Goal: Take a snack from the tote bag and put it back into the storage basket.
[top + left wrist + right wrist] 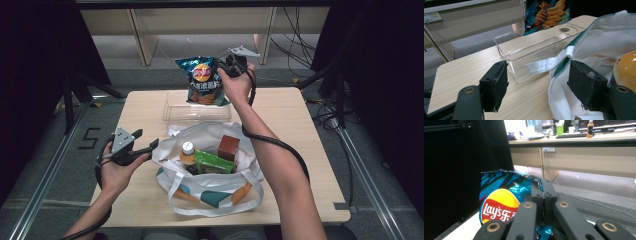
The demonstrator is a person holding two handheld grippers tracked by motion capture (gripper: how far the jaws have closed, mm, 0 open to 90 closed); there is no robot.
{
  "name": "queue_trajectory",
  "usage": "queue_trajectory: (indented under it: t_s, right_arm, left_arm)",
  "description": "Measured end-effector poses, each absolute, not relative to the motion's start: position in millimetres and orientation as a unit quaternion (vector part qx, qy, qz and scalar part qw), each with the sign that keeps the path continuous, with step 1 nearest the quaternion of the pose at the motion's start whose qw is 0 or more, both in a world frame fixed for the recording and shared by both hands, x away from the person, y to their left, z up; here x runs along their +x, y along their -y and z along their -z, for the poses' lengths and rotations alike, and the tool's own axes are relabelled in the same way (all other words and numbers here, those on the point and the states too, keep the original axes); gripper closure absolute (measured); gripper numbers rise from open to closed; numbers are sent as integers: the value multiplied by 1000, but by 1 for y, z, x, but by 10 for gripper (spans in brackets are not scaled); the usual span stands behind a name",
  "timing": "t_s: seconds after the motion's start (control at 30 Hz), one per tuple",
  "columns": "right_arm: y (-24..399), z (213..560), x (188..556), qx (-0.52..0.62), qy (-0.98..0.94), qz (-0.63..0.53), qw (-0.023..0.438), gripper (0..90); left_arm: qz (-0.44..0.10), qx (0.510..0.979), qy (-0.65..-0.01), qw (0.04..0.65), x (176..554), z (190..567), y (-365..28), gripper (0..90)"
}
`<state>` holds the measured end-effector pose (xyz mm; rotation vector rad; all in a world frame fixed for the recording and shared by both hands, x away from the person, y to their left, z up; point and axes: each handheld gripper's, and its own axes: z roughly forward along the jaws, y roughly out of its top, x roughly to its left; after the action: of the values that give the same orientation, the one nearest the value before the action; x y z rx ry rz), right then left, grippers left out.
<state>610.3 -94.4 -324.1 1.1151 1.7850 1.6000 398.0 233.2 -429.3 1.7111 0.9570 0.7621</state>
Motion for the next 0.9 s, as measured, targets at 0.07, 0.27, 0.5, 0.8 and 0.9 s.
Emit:
queue_trajectory:
  t_s: [0.07,0.27,0.5,0.8,0.9]
  right_arm:
    - [93,324,611,411,-654,-586,245,900]
    - [91,323,614,400,-657,-587,251,900]
    - [90,324,615,407,-658,-583,248,900]
    - [89,326,618,407,-657,-585,247,900]
    - [86,326,618,415,-655,-584,241,900]
  left_arm:
    - [-314,706,-396,496,398,429,-233,311]
    - [-315,708,-397,492,397,428,-234,310]
    - [-316,706,-396,495,398,429,-234,308]
    - [-316,707,-396,493,398,429,-234,308]
    - [-316,706,-396,494,398,428,-234,307]
